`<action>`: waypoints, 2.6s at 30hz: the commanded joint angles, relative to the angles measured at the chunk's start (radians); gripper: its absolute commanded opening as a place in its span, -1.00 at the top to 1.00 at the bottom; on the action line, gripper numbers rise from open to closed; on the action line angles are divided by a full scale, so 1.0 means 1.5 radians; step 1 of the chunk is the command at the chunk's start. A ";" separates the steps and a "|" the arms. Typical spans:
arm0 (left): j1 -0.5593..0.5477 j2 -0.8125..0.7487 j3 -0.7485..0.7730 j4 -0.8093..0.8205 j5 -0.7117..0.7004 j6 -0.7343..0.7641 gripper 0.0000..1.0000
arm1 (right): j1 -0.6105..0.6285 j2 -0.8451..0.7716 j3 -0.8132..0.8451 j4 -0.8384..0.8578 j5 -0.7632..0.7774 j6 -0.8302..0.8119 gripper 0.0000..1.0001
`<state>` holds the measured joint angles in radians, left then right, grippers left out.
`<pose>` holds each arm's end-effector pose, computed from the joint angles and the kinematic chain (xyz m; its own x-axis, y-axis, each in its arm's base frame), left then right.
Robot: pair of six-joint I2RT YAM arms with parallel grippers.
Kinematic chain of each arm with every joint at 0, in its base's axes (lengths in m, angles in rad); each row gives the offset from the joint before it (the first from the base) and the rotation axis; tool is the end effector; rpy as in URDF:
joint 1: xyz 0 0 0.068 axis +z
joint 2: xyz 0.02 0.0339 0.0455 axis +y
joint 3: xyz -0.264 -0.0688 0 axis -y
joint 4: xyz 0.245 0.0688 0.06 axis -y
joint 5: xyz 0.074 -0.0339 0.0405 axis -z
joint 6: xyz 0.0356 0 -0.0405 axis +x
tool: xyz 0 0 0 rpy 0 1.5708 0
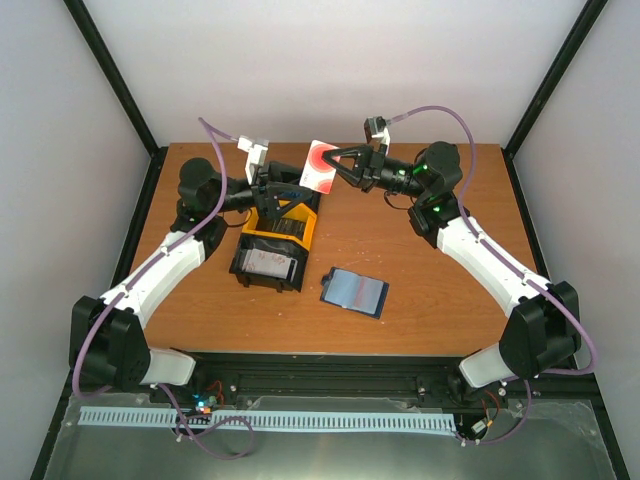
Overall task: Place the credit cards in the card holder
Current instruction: Pick up the credit card from the storage box.
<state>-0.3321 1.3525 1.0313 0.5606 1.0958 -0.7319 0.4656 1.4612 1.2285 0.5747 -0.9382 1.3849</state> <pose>0.2751 -0.1284 0.3722 -0.4787 -0.1582 -0.8636 0.8683 0.0604 -0.4924 0.2846 0.1751 0.4097 -0.8727 0.2118 -0.4399 -0.4691 -0.1134 0.8759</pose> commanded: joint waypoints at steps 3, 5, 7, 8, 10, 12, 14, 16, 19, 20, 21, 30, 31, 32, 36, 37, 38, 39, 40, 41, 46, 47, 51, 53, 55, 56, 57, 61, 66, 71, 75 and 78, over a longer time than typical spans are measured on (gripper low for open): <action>0.001 0.004 0.027 -0.005 -0.020 0.020 -0.87 | 0.006 -0.017 -0.008 0.041 -0.021 0.031 0.94; 0.002 0.004 0.027 -0.012 -0.021 0.031 -0.87 | 0.006 -0.014 -0.011 0.080 -0.024 0.062 0.94; 0.001 0.004 0.030 -0.026 -0.022 0.047 -0.87 | 0.006 -0.008 -0.010 0.098 -0.029 0.087 0.94; 0.002 0.004 0.034 -0.035 -0.023 0.056 -0.87 | 0.006 -0.006 -0.010 0.110 -0.031 0.099 0.94; 0.002 0.006 0.049 -0.059 -0.027 0.078 -0.87 | 0.005 -0.003 -0.011 0.123 -0.034 0.115 0.95; 0.003 0.012 0.068 -0.074 -0.028 0.093 -0.87 | 0.005 -0.005 -0.009 0.112 -0.037 0.112 0.94; 0.005 0.017 0.084 -0.075 -0.029 0.089 -0.87 | 0.006 -0.010 -0.008 0.083 -0.036 0.091 0.94; 0.007 0.024 0.099 -0.073 -0.031 0.064 -0.87 | 0.005 -0.013 -0.006 0.065 -0.037 0.072 0.94; 0.009 0.043 0.124 -0.097 -0.021 0.013 -0.77 | 0.005 -0.014 -0.008 0.065 -0.041 0.066 0.94; 0.009 0.052 0.133 -0.112 -0.012 0.002 -0.71 | 0.005 -0.015 -0.008 0.065 -0.041 0.064 0.94; 0.009 0.060 0.141 -0.132 -0.005 -0.007 -0.65 | 0.005 -0.015 -0.008 0.066 -0.042 0.063 0.94; 0.024 0.072 0.138 -0.178 0.012 -0.012 -0.38 | 0.006 -0.017 -0.006 0.084 -0.052 0.064 0.94; 0.028 0.073 0.141 -0.176 0.013 -0.017 -0.38 | 0.006 -0.017 -0.007 0.083 -0.054 0.062 0.94; 0.031 0.073 0.145 -0.174 0.013 -0.024 -0.39 | 0.006 -0.018 -0.006 0.080 -0.057 0.059 0.94; 0.035 0.082 0.162 -0.161 0.029 -0.074 -0.39 | 0.005 -0.021 -0.001 0.013 -0.076 0.000 0.94; 0.035 0.085 0.165 -0.158 0.040 -0.090 -0.39 | 0.005 -0.024 0.002 -0.017 -0.079 -0.028 0.94; 0.035 0.088 0.169 -0.160 0.048 -0.101 -0.39 | 0.006 -0.027 0.006 -0.055 -0.081 -0.055 0.95; 0.036 0.092 0.174 -0.163 0.057 -0.110 -0.38 | 0.006 -0.028 0.010 -0.090 -0.084 -0.083 0.94; 0.036 0.095 0.179 -0.169 0.065 -0.116 -0.38 | 0.005 -0.028 0.013 -0.116 -0.087 -0.105 0.94; 0.035 0.100 0.187 -0.185 0.069 -0.116 -0.37 | 0.006 -0.029 0.015 -0.136 -0.088 -0.120 0.94; 0.036 0.121 0.236 -0.291 0.083 -0.051 -0.26 | 0.006 -0.029 0.015 -0.190 -0.093 -0.169 0.94; 0.036 0.122 0.237 -0.294 0.091 -0.046 -0.22 | 0.006 -0.029 0.015 -0.195 -0.092 -0.173 0.94; 0.035 0.129 0.234 -0.295 0.145 -0.040 0.05 | 0.005 -0.031 0.019 -0.228 -0.079 -0.195 0.94; 0.035 0.127 0.226 -0.293 0.169 -0.035 0.12 | 0.006 -0.034 0.021 -0.248 -0.060 -0.210 0.94; 0.035 0.120 0.213 -0.286 0.204 -0.037 0.18 | 0.005 -0.035 0.019 -0.256 -0.041 -0.214 0.95; 0.034 0.118 0.206 -0.280 0.216 -0.041 0.22 | 0.006 -0.033 0.017 -0.257 -0.033 -0.214 0.94; 0.033 0.116 0.199 -0.276 0.226 -0.045 0.24 | 0.005 -0.032 0.015 -0.255 -0.026 -0.214 0.94; 0.024 0.115 0.180 -0.269 0.248 -0.052 0.38 | 0.004 -0.023 -0.002 -0.231 -0.011 -0.202 0.94; 0.023 0.116 0.169 -0.268 0.256 -0.055 0.83 | -0.008 -0.022 -0.045 -0.208 -0.001 -0.199 0.94; 0.025 0.124 0.171 -0.289 0.245 -0.051 0.99 | -0.035 -0.030 -0.097 -0.170 -0.013 -0.191 0.94; 0.034 0.137 0.178 -0.306 0.224 -0.059 0.99 | -0.055 -0.031 -0.135 -0.146 -0.033 -0.186 0.94; 0.036 0.153 0.180 -0.312 0.216 -0.074 0.99 | -0.060 -0.028 -0.162 -0.120 -0.039 -0.168 0.90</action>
<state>-0.3046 1.5784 1.2678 0.0872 1.4136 -0.8276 0.4202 1.4261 1.0481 0.3775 -0.9943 1.1042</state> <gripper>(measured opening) 0.014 0.043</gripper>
